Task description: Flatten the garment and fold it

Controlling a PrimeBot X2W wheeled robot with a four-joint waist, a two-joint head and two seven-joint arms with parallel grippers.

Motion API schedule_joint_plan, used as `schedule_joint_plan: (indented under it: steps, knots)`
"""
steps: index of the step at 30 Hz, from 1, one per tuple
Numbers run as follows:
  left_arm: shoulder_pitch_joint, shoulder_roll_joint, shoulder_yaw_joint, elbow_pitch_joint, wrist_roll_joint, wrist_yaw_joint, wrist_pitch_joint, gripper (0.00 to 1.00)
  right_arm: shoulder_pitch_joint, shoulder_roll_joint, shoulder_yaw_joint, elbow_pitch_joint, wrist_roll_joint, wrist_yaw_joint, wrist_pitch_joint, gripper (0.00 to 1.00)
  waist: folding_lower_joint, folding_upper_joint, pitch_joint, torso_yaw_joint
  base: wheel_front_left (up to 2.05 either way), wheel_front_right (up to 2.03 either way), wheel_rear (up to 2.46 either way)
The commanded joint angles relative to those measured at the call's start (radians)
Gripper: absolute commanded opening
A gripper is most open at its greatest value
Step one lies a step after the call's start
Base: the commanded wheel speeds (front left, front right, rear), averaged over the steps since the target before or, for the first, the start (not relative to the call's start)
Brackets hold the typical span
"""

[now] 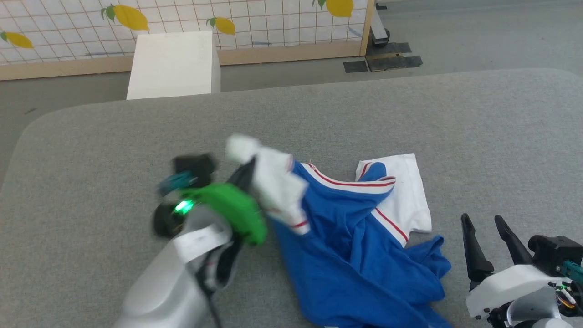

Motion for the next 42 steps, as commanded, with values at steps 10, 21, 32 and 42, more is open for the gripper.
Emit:
schedule_joint_plan:
  steps: [10,21,32,42]
  knots:
    - [0.344,0.163,0.153,-0.014,-0.131,0.189,0.057,0.0,0.003,0.002,-0.004,-0.02,-0.007,-0.002,0.013,1.0,0.0,0.0056,-0.009,0.016,0.0,0.0,0.0]
    - [0.432,0.158,0.226,-0.115,-0.109,0.205,-0.152,1.0,0.01,0.002,-0.011,-0.037,-0.027,-0.002,0.02,1.0,0.0,0.0056,-0.038,0.041,0.0,0.0,0.0]
    - [0.435,0.328,0.172,-0.183,0.0,0.159,-0.045,1.0,0.025,0.002,-0.016,-0.076,-0.029,-0.002,0.04,1.0,0.0,0.0056,-0.031,0.068,0.0,0.0,0.0]
    - [0.25,0.39,0.072,-0.126,0.0,0.099,0.273,1.0,-0.005,0.002,-0.005,-0.089,-0.02,-0.002,0.037,1.0,0.0,0.0056,0.049,0.058,0.0,0.0,0.0]
